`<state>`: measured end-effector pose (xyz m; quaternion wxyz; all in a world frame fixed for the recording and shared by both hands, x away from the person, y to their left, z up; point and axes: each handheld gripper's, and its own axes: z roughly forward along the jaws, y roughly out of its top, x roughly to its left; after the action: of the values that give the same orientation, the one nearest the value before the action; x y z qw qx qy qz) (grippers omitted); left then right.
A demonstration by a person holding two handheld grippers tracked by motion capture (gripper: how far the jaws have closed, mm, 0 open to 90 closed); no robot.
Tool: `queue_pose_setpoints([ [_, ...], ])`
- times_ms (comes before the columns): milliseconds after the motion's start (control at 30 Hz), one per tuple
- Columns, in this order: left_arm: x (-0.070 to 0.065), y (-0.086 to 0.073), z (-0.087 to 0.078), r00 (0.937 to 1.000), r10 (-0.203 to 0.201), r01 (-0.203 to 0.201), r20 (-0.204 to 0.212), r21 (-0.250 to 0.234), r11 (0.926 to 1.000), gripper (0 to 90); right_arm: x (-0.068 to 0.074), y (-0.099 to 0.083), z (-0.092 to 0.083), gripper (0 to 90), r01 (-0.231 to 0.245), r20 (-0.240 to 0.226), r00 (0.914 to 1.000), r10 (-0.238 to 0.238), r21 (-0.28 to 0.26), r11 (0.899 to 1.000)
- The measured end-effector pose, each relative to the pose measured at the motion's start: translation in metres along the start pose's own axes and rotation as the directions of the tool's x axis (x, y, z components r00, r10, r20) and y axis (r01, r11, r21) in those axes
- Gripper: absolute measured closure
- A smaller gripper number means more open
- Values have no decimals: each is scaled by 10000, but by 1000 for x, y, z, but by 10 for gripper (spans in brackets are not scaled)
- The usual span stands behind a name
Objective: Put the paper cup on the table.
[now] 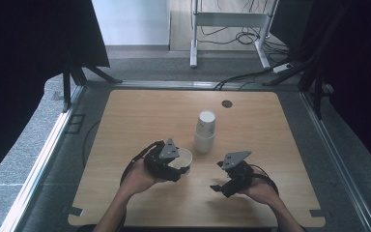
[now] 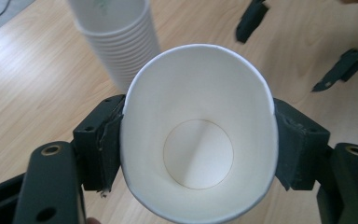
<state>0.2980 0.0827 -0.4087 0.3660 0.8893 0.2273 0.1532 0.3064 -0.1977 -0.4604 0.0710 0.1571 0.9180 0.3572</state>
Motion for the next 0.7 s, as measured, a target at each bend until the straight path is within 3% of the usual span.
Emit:
queue_pose_setpoints([
  [400, 20, -11, -1, 9942, -639, 665, -868, 277, 9974, 275, -9, -11, -10, 109, -529, 682, 9962, 538, -153, 9985],
  [700, 35, -19, 1, 9824, -1128, 1204, -1487, 431, 9918, 275, -14, -20, -12, 68, -689, 1159, 9908, 692, -62, 9976],
])
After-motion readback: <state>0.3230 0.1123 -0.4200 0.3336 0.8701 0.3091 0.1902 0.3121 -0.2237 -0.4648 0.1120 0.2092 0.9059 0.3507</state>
